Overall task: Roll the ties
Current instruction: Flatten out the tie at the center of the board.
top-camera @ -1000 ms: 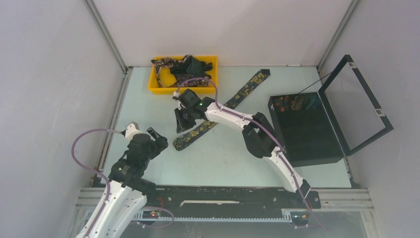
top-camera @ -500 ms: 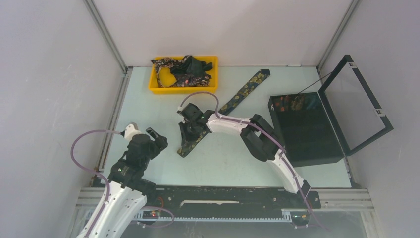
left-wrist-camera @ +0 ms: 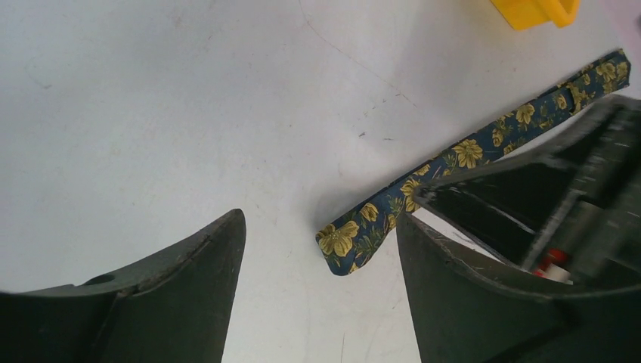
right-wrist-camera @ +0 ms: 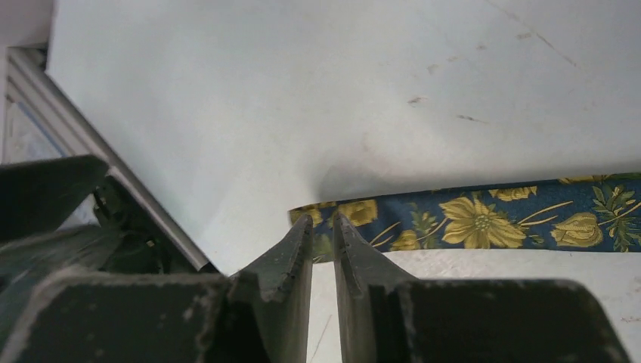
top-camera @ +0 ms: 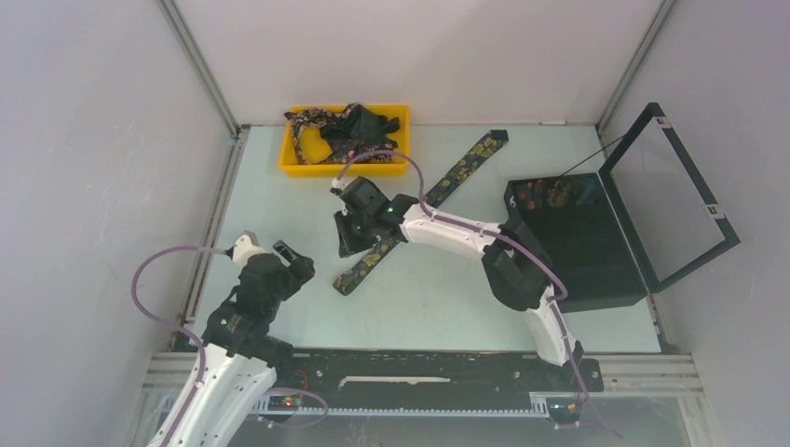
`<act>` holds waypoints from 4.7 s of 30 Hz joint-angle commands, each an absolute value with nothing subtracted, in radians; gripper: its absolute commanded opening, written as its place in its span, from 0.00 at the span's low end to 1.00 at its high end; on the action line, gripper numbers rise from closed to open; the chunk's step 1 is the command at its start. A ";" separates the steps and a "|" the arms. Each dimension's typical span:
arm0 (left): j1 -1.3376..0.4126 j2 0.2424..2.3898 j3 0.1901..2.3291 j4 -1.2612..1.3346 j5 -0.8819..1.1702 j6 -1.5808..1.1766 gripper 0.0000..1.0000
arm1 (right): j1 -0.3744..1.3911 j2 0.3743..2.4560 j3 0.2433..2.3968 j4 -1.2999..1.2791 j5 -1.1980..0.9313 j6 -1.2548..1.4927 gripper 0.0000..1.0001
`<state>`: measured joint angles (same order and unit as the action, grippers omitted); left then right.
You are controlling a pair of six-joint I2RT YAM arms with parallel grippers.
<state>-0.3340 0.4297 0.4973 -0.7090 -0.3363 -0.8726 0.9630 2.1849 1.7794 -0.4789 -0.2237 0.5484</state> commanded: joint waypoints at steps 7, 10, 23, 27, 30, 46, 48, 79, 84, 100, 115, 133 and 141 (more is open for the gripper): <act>-0.328 0.353 0.498 -0.704 -0.335 -0.874 0.79 | 1.074 1.919 1.424 -0.189 -0.202 0.461 0.19; -0.329 0.328 0.485 -0.694 -0.329 -0.877 0.79 | 1.099 1.906 1.367 -0.166 -0.176 0.442 0.18; -0.330 0.311 0.439 -0.659 -0.304 -0.886 0.79 | 1.076 1.901 1.360 -0.085 -0.143 0.462 0.19; -0.330 0.335 0.431 -0.650 -0.308 -0.890 0.79 | 1.025 1.951 1.418 -0.099 -0.220 0.503 0.18; -0.330 0.344 0.431 -0.650 -0.308 -0.890 0.79 | 1.003 2.001 1.464 -0.110 -0.295 0.528 0.17; -0.330 0.342 0.432 -0.656 -0.299 -0.896 0.79 | 1.013 2.125 1.450 -0.087 -0.352 0.602 0.13; -0.330 0.345 0.436 -0.656 -0.298 -0.894 0.79 | 1.019 2.149 1.443 -0.078 -0.365 0.611 0.13; -0.331 0.354 0.478 -0.692 -0.334 -0.886 0.80 | 1.012 2.029 1.391 -0.112 -0.326 0.538 0.12; -0.330 0.366 0.479 -0.690 -0.335 -0.884 0.80 | 1.022 2.046 1.392 -0.143 -0.330 0.533 0.12; -0.330 0.362 0.476 -0.692 -0.345 -0.893 0.80 | 1.066 2.256 1.455 -0.015 -0.422 0.624 0.12; -0.330 0.426 0.470 -0.686 -0.311 -0.899 0.80 | 0.991 1.978 1.362 -0.081 -0.394 0.550 0.12; -0.330 0.619 0.322 -0.466 -0.155 -1.017 0.58 | 0.904 1.707 1.081 -0.058 -0.337 0.528 0.11; -0.330 0.702 0.297 -0.418 -0.157 -1.023 0.54 | 0.902 1.725 1.077 -0.049 -0.342 0.531 0.11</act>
